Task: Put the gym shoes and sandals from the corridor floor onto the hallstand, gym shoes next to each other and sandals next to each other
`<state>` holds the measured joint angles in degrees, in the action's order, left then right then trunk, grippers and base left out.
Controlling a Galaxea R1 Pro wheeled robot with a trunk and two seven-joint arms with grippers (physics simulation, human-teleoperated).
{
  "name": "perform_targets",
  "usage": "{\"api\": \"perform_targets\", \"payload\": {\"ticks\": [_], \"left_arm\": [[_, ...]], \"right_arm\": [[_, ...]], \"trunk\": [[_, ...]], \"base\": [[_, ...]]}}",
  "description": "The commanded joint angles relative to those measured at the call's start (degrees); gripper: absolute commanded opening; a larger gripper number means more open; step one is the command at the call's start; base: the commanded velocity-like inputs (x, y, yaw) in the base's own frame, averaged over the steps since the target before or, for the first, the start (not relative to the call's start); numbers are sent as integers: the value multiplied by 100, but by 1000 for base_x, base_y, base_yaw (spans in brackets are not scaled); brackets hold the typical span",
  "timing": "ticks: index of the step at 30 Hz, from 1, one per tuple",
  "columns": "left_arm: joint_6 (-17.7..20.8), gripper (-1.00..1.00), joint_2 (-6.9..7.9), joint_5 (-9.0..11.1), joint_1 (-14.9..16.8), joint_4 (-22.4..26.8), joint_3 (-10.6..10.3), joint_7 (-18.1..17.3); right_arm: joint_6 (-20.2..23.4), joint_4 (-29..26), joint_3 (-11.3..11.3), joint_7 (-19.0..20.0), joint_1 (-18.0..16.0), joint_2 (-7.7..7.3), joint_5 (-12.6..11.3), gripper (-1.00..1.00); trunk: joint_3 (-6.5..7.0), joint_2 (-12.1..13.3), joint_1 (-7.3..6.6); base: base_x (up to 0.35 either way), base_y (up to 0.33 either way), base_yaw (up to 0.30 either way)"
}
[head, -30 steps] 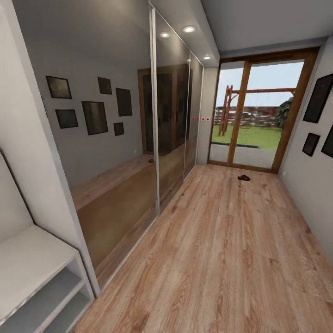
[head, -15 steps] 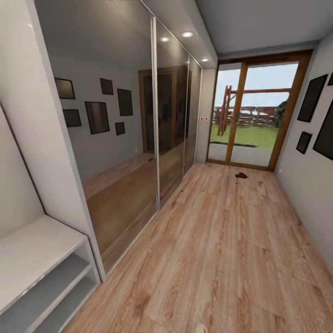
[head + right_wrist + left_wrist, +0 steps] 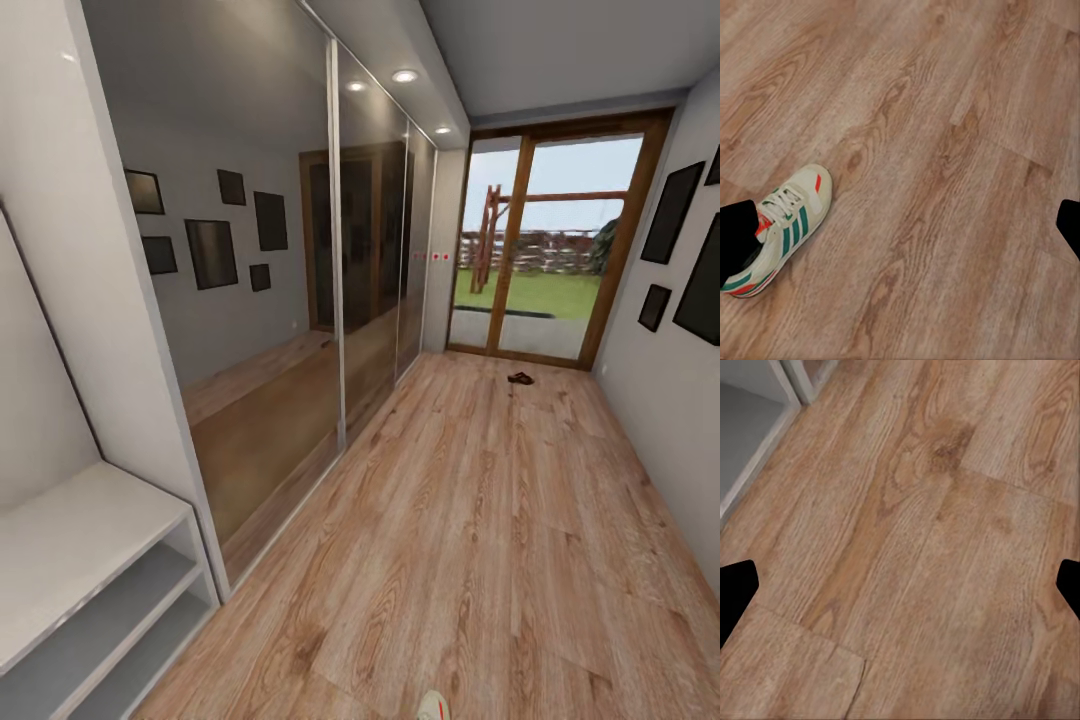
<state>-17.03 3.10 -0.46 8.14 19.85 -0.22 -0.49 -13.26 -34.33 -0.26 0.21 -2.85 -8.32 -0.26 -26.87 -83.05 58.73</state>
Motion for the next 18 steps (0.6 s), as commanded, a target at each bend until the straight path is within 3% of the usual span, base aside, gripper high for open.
{"api": "perform_targets", "payload": {"ticks": [1, 9, 18], "left_arm": [[-43, 100, 4, 4, 2, -12, 5, -3], [-105, 100, -7, 49, -9, -104, 35, -26], [-129, 100, -42, 62, -48, -132, 37, -30]], "right_arm": [[-18, -2, 1, 3, -3, 7, -4, 100], [-18, 120, 17, 14, -5, 85, 1, 100], [-18, 137, 9, -2, -5, 110, -14, 100]], "trunk": [[-6, -3, 0], [-6, -3, 0], [-42, -3, 0]], "base": [[-2, 0, 0], [0, 0, 0], [0, 0, 180]]}}
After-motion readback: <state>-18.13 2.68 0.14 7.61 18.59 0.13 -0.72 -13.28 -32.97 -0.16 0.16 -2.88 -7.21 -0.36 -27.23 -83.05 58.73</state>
